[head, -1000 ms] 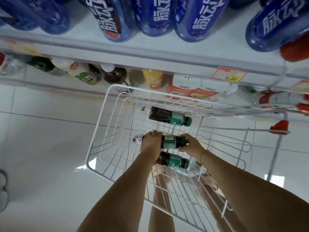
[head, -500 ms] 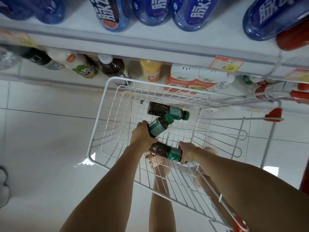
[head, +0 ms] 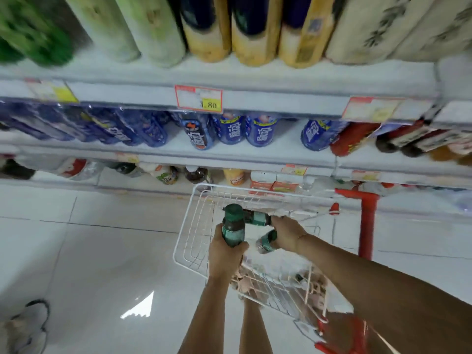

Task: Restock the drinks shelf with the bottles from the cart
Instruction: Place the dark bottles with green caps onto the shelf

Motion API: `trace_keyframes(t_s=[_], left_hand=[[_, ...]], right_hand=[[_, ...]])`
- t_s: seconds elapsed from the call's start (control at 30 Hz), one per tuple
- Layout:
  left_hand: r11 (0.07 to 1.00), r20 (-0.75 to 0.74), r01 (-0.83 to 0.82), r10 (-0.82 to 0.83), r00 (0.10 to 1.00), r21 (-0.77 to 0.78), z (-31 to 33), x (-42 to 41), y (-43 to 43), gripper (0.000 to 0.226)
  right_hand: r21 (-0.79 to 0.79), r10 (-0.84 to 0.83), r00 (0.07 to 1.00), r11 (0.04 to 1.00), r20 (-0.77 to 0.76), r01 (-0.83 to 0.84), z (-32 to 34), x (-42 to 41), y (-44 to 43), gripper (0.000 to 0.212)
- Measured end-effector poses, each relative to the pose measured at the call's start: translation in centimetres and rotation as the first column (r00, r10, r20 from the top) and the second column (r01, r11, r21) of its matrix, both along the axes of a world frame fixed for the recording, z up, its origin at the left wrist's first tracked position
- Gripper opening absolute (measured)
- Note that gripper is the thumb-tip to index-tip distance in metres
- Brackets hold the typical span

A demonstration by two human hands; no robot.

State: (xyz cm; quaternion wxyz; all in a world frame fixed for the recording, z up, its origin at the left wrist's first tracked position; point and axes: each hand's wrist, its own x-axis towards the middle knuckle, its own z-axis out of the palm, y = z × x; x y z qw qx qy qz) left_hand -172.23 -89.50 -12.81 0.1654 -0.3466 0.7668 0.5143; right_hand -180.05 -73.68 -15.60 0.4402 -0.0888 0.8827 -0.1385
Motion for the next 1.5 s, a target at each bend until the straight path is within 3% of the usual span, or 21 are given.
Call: trace_keyframes(t_s=[0.2,0.33,0.43,0.53,0.6,0.73,0.9,1.0,1.23,1.37,1.5], left_hand=[[0.991,-0.224,-0.12,0.129,0.966,0.054,10.4,-1.0,1.3,0.041],[0.997,-0.35,-0.008,0.035,0.936,0.079,18.1,-2.5,1.8,0.028],[0.994,-0.433,0.058,-0.012,0.901,0.095,24.9,-3.6,2.3,0.038],[0.993,-0.581,0.113,-0.066,0.811,0.045,31.3,-4.3,3.0,0.032],[0.994,-0.711,0.107,-0.061,0.701,0.02,36.4,-4.6,4.4,0.032],[0.995,-0.866,0.087,-0.001,0.5,0.049,44.0,-5.3,7.1,0.033],[0.995,-0.936,0.098,-0.034,0.35,0.001,48.0,-9.2,8.4,0.034],[0.993,-0.942,0.105,-0.089,0.322,-0.058,48.9,-11.7,9.2,0.055],[0.965,-0.915,0.112,-0.262,0.307,-0.239,48.6,-16.2,9.7,0.055],[0.947,-0.879,0.183,-0.315,0.359,-0.265,48.6,-18.0,8.9,0.065],[0.933,-0.855,0.252,-0.342,0.39,-0.258,49.4,-19.3,8.5,0.069]], right_hand=[[-0.256,-0.032,0.959,0.966,-0.282,-0.043,15.6,-0.5,3.2,0.049],[-0.389,-0.122,0.883,0.918,-0.453,-0.072,26.7,0.0,5.5,0.041],[-0.491,-0.269,0.803,0.871,-0.531,-0.033,34.4,0.2,7.7,0.038],[-0.645,-0.464,0.691,0.764,-0.555,-0.006,40.9,0.7,10.2,0.034],[-0.753,-0.584,0.625,0.658,-0.518,-0.008,44.6,1.4,11.8,0.036],[-0.835,-0.693,0.483,0.523,-0.535,-0.173,49.9,2.8,14.3,0.034],[-0.729,-0.709,0.202,0.603,-0.676,-0.323,54.4,1.7,15.7,0.037],[-0.7,-0.713,0.087,0.647,-0.696,-0.302,55.9,-0.8,15.8,0.036],[-0.658,-0.654,0.096,0.726,-0.75,-0.2,56.3,-6.1,14.6,0.033],[-0.412,-0.385,0.153,0.881,-0.91,-0.234,57.0,-7.2,13.5,0.037],[-0.349,-0.293,0.251,0.911,-0.923,-0.22,58.6,-8.8,12.7,0.041]])
